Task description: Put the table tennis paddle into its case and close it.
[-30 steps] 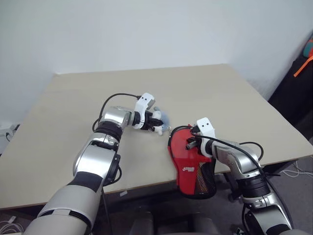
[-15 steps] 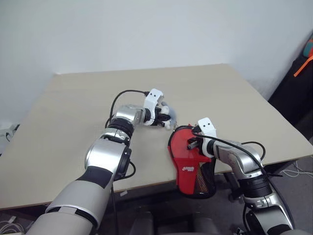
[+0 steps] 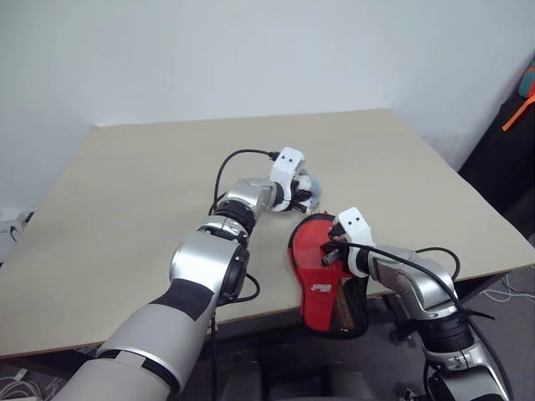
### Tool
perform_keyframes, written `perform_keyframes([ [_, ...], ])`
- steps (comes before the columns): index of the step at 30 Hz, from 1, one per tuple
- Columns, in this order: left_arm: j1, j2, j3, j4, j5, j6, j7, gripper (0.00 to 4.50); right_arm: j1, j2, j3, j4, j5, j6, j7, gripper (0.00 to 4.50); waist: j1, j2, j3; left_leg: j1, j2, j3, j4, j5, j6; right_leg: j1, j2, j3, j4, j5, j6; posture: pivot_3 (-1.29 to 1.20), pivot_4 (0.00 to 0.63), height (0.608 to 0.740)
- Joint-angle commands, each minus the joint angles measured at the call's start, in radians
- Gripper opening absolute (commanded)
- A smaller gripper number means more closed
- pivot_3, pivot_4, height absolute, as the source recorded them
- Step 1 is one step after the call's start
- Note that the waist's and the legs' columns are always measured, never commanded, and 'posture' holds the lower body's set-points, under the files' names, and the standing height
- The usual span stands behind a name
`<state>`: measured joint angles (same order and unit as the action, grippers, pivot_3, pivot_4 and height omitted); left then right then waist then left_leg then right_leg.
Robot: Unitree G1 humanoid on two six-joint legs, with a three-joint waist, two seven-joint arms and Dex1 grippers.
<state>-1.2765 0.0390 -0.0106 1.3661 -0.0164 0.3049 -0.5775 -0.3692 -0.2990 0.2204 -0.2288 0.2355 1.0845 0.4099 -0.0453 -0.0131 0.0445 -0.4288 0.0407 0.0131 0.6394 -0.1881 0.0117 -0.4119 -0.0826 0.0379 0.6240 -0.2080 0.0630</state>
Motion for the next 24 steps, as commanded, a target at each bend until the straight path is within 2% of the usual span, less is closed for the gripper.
perform_keyframes([
  [1, -0.088, -0.023, 0.021, -0.051, 0.001, -0.079, 0.009, 0.52, 0.041, -0.021, 0.081, -0.009, 0.014, 0.042, 0.035, 0.07, 0.0, 0.0, 0.0, 0.0, 0.0, 0.0, 0.0, 0.0, 0.0, 0.0, 0.0, 0.0, 0.0, 0.0, 0.0, 0.0, 0.0, 0.74],
  [16, -0.09, -0.045, 0.045, -0.049, 0.029, -0.141, 0.052, 0.52, 0.033, 0.001, 0.066, 0.039, 0.0, 0.103, 0.001, 0.07, 0.0, 0.0, 0.0, 0.0, 0.0, 0.0, 0.0, 0.0, 0.0, 0.0, 0.0, 0.0, 0.0, 0.0, 0.0, 0.0, 0.0, 0.74],
  [24, -0.086, -0.112, 0.045, -0.049, 0.041, -0.197, 0.042, 0.52, 0.025, 0.014, 0.083, 0.058, -0.013, 0.096, -0.011, 0.07, 0.0, 0.0, 0.0, 0.0, 0.0, 0.0, 0.0, 0.0, 0.0, 0.001, 0.0, 0.0, 0.0, 0.0, 0.0, 0.0, 0.0, 0.74],
])
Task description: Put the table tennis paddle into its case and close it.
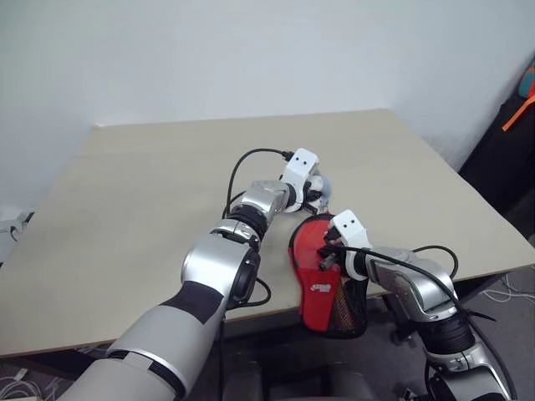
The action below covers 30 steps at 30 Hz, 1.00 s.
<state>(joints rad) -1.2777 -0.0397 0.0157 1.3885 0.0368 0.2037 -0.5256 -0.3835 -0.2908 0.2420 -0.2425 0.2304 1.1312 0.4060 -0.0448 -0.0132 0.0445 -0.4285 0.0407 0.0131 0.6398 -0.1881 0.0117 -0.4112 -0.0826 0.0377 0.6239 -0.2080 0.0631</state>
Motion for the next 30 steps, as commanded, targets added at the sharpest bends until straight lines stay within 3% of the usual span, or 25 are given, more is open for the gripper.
perform_keyframes([
  [1, -0.081, -0.046, 0.014, -0.071, -0.008, -0.101, -0.014, 0.52, 0.043, 0.006, 0.063, 0.069, -0.009, 0.05, -0.01, 0.07, 0.0, 0.0, 0.0, 0.0, 0.0, 0.0, 0.0, 0.0, 0.0, 0.0, 0.0, 0.0, 0.0, 0.0, 0.0, 0.0, 0.0, 0.74],
  [11, -0.056, -0.133, -0.011, -0.074, 0.024, -0.129, -0.074, 0.52, 0.066, -0.011, 0.057, 0.036, -0.011, 0.059, -0.023, 0.07, 0.0, 0.0, 0.0, 0.0, 0.0, 0.0, 0.0, 0.0, 0.0, 0.0, 0.0, 0.0, 0.0, 0.0, 0.0, 0.0, 0.0, 0.74],
  [24, 0.024, -0.149, -0.1, -0.102, 0.058, -0.098, -0.363, 0.52, 0.052, -0.013, 0.071, 0.052, -0.019, 0.035, -0.023, 0.07, 0.0, 0.001, -0.001, 0.001, 0.0, 0.0, 0.0, 0.0, 0.0, 0.001, -0.001, 0.0, -0.001, -0.001, -0.002, 0.0, 0.0, 0.74],
  [30, 0.027, -0.135, -0.085, -0.125, 0.037, -0.061, -0.419, 2.57, 0.043, -0.022, 0.089, 0.062, -0.027, 0.007, -0.014, 0.0, -0.001, 0.001, -0.002, 0.001, 0.0, 0.0, 0.0, 0.0, 0.0, 0.001, -0.001, 0.0, 0.0, -0.001, -0.002, 0.0, 0.0, 0.74],
])
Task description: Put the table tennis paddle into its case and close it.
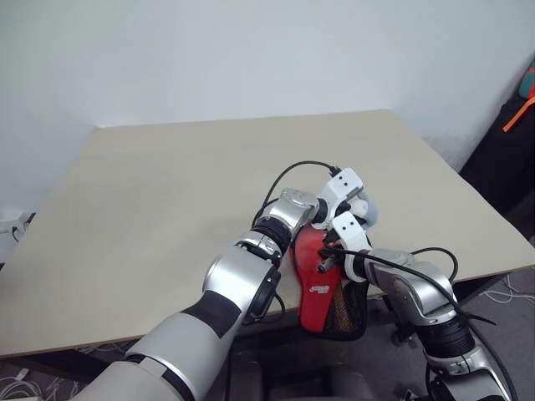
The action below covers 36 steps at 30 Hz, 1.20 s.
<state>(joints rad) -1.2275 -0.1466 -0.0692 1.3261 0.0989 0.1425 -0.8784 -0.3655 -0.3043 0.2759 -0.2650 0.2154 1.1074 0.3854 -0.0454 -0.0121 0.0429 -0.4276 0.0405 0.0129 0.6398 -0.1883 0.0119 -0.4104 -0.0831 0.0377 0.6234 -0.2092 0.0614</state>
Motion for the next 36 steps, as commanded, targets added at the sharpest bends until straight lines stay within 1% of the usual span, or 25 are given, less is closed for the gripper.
perform_keyframes([
  [1, -0.023, -0.024, 0.001, -0.068, -0.029, 0.002, -0.088, 2.86, 0.023, -0.01, 0.059, 0.087, -0.015, 0.024, 0.009, 0.0, -0.001, 0.0, 0.0, 0.0, 0.0, 0.0, 0.0, 0.0, 0.0, 0.0, 0.0, 0.0, 0.0, 0.0, 0.0, 0.0, 0.0, 0.74],
  [2, -0.024, -0.017, 0.002, -0.072, -0.03, 0.0, -0.097, 3.18, 0.02, -0.013, 0.065, 0.09, -0.019, 0.013, 0.013, 0.0, -0.002, 0.0, 0.0, 0.0, 0.0, 0.0, -0.001, 0.0, 0.0, -0.001, 0.0, 0.0, 0.0, 0.0, 0.0, 0.0, 0.0, 0.74],
  [7, -0.036, 0.017, 0.023, -0.072, -0.046, 0.026, -0.109, 3.18, 0.014, -0.026, 0.07, 0.079, -0.016, -0.041, 0.052, 0.0, -0.001, 0.0, 0.0, 0.0, 0.0, 0.0, -0.001, 0.0, 0.0, -0.001, 0.001, 0.0, 0.0, 0.0, 0.001, 0.0, 0.0, 0.74],
  [11, -0.036, 0.042, 0.024, -0.086, -0.054, 0.046, -0.182, 3.18, 0.02, -0.033, 0.036, 0.016, 0.028, -0.099, 0.117, 0.0, -0.001, 0.0, 0.0, -0.001, 0.0, 0.0, -0.001, 0.0, 0.0, -0.001, 0.001, 0.0, 0.0, 0.0, 0.0, 0.0, 0.0, 0.74],
  [15, -0.019, 0.048, 0.008, -0.086, -0.04, 0.044, -0.159, 3.18, 0.037, -0.054, -0.018, -0.096, 0.099, -0.17, 0.203, 0.0, 0.0, 0.0, 0.001, -0.002, 0.0, 0.0, 0.0, -0.001, 0.001, -0.001, 0.0, 0.001, 0.0, 0.0, 0.002, 0.0, 0.0, 0.74],
  [19, -0.014, 0.05, 0.021, -0.088, -0.052, 0.042, -0.144, 3.18, 0.035, -0.092, -0.059, -0.134, 0.129, -0.211, 0.244, 0.0, 0.0, 0.0, 0.001, -0.002, 0.0, 0.0, 0.001, -0.001, 0.001, -0.002, 0.0, 0.001, 0.0, 0.0, 0.002, 0.0, 0.0, 0.74],
  [21, -0.017, 0.052, 0.016, -0.084, -0.048, 0.047, -0.136, 3.52, 0.036, -0.111, -0.078, -0.139, 0.14, -0.225, 0.262, 0.0, 0.0, 0.0, 0.001, -0.002, 0.0, 0.0, 0.001, -0.001, 0.001, -0.002, 0.0, 0.001, 0.0, 0.0, 0.002, 0.0, 0.0, 0.74],
  [22, -0.018, 0.055, 0.01, -0.082, -0.044, 0.048, -0.14, 3.79, 0.037, -0.117, -0.089, -0.143, 0.149, -0.233, 0.269, 0.38, 0.0, 0.0, 0.001, -0.002, 0.0, 0.0, 0.001, -0.001, 0.001, -0.002, 0.0, 0.001, 0.0, 0.0, 0.002, 0.0, 0.0, 0.74],
  [24, -0.016, 0.063, -0.003, -0.079, -0.031, 0.044, -0.146, 4.41, 0.043, -0.127, -0.106, -0.161, 0.172, -0.245, 0.287, 0.87, 0.0, 0.0, 0.001, -0.002, 0.0, 0.0, 0.001, -0.001, 0.001, -0.002, 0.0, 0.001, 0.0, 0.0, 0.002, 0.0, 0.0, 0.74],
  [25, -0.012, 0.068, -0.014, -0.076, -0.02, 0.04, -0.144, 4.45, 0.046, -0.131, -0.113, -0.17, 0.181, -0.254, 0.294, 1.26, 0.0, 0.0, 0.001, -0.002, 0.0, 0.0, 0.001, -0.001, 0.001, -0.002, 0.0, 0.001, 0.0, 0.0, 0.002, 0.0, 0.0, 0.74],
  [26, -0.009, 0.072, -0.023, -0.074, -0.012, 0.036, -0.144, 4.45, 0.047, -0.132, -0.121, -0.176, 0.19, -0.259, 0.299, 1.52, 0.0, 0.0, 0.001, -0.002, 0.0, 0.0, 0.001, -0.001, 0.001, -0.002, 0.0, 0.001, 0.0, 0.0, 0.002, 0.0, 0.0, 0.74],
  [27, -0.002, 0.077, -0.033, -0.074, -0.005, 0.031, -0.152, 4.45, 0.047, -0.129, -0.136, -0.187, 0.209, -0.258, 0.306, 1.94, 0.0, 0.0, 0.001, -0.002, 0.0, 0.0, 0.001, -0.001, 0.001, -0.002, 0.0, 0.001, 0.0, 0.0, 0.002, 0.0, 0.0, 0.74],
  [28, 0.003, 0.081, -0.041, -0.075, -0.001, 0.026, -0.162, 4.45, 0.047, -0.128, -0.148, -0.194, 0.223, -0.261, 0.312, 2.23, 0.0, 0.0, 0.001, -0.002, 0.0, 0.0, 0.001, -0.001, 0.001, -0.002, 0.0, 0.001, 0.0, 0.0, 0.002, 0.0, 0.0, 0.74],
  [31, 0.024, 0.093, -0.07, -0.085, 0.013, 0.007, -0.206, 4.45, 0.05, -0.132, -0.187, -0.223, 0.271, -0.281, 0.335, 2.23, 0.0, 0.0, 0.001, -0.002, 0.0, 0.0, 0.001, -0.001, 0.001, -0.002, 0.0, 0.001, 0.0, 0.0, 0.002, 0.0, 0.0, 0.74],
  [36, 0.032, 0.121, -0.054, -0.096, -0.01, 0.022, -0.225, 4.45, 0.044, -0.133, -0.262, -0.228, 0.336, -0.303, 0.343, 2.23, 0.001, -0.001, 0.002, -0.002, 0.0, 0.0, 0.001, -0.001, 0.001, -0.001, 0.0, 0.001, 0.0, 0.0, 0.002, 0.0, 0.0, 0.74],
])
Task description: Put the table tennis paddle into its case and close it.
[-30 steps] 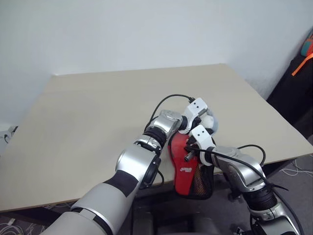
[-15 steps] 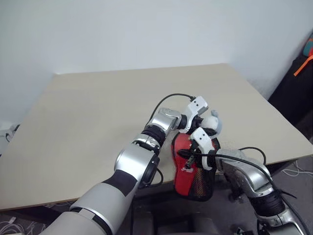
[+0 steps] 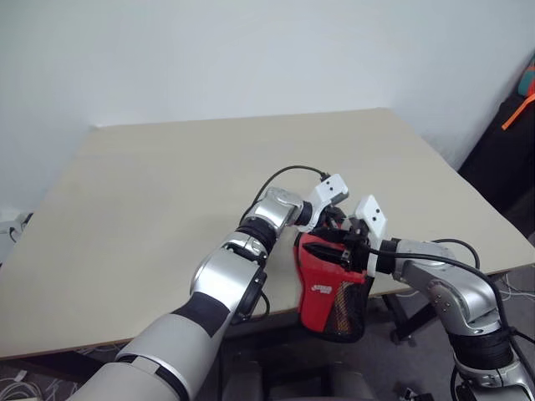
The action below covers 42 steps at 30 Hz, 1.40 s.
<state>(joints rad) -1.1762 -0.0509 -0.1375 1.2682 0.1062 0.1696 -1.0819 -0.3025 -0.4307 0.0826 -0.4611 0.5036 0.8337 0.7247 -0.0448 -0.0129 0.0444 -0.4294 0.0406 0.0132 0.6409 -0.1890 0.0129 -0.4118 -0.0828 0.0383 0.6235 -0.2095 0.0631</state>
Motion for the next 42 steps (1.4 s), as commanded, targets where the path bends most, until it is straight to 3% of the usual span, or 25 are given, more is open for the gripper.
perform_keyframes([
  [1, -0.023, 0.039, 0.025, -0.04, -0.027, 0.002, -0.027, 4.45, -0.023, -0.006, -0.087, -0.027, 0.06, -0.031, -0.003, 2.23, 0.0, 0.0, 0.0, 0.0, 0.0, 0.0, 0.0, 0.0, 0.0, 0.0, 0.0, 0.0, 0.0, 0.0, 0.0, 0.0, 0.0, 0.74],
  [9, -0.072, 0.186, 0.13, -0.039, -0.101, 0.038, 0.003, 4.45, -0.023, -0.029, -0.136, 0.009, 0.064, -0.062, -0.022, 2.23, 0.0, 0.0, 0.0, 0.0, 0.0, 0.0, 0.0, 0.0, 0.0, -0.001, 0.0, 0.0, 0.0, 0.0, 0.001, 0.0, 0.0, 0.74],
  [13, -0.009, 0.225, 0.092, -0.105, -0.088, 0.017, -0.082, 4.45, -0.038, -0.048, -0.158, 0.075, 0.021, -0.091, -0.062, 2.23, 0.001, 0.0, 0.0, 0.0, 0.0, 0.0, 0.0, 0.0, 0.0, 0.0, 0.0, 0.0, 0.0, 0.001, 0.001, 0.0, 0.0, 0.74],
  [17, 0.115, 0.219, 0.012, -0.323, -0.096, 0.062, -0.207, 4.45, -0.072, -0.064, -0.155, 0.175, -0.047, -0.105, -0.125, 2.23, 0.001, 0.0, 0.0, 0.0, 0.0, 0.001, 0.001, 0.0, 0.0, 0.001, -0.001, 0.0, 0.0, 0.0, 0.0, 0.0, 0.0, 0.74],
  [21, 0.299, 0.202, -0.073, -0.66, -0.125, 0.194, -0.241, 4.45, -0.076, -0.078, -0.167, 0.182, -0.019, -0.06, -0.123, 3.15, -0.001, 0.0, 0.001, 0.0, 0.0, 0.001, 0.001, 0.0, 0.002, 0.0, -0.001, 0.001, 0.0, 0.0, -0.001, 0.0, 0.0, 0.74],
  [25, 0.404, 0.195, -0.143, -0.819, -0.114, 0.264, -0.203, 4.45, -0.084, -0.104, -0.155, 0.226, -0.05, -0.01, -0.151, 4.46, -0.001, 0.0, 0.0, 0.0, 0.001, 0.002, 0.001, 0.002, 0.005, 0.0, 0.0, 0.001, 0.001, 0.0, -0.001, 0.0, 0.0, 0.74],
  [33, 0.468, 0.188, -0.232, -0.855, -0.089, 0.276, -0.095, 4.45, -0.052, -0.152, -0.144, 0.27, -0.08, 0.039, -0.166, 4.46, 0.0, 0.001, 0.001, 0.0, 0.0, 0.001, 0.003, 0.001, 0.005, 0.001, 0.0, 0.001, 0.001, 0.0, -0.001, 0.0, 0.0, 0.74],
  [42, 0.444, 0.169, -0.238, -0.801, -0.1, 0.293, -0.05, 4.45, -0.05, -0.161, -0.156, 0.292, -0.08, 0.149, -0.202, 4.46, 0.0, 0.001, 0.0, 0.0, 0.0, 0.001, 0.003, 0.001, 0.005, 0.001, 0.0, 0.001, 0.001, 0.0, -0.001, 0.0, 0.0, 0.74],
])
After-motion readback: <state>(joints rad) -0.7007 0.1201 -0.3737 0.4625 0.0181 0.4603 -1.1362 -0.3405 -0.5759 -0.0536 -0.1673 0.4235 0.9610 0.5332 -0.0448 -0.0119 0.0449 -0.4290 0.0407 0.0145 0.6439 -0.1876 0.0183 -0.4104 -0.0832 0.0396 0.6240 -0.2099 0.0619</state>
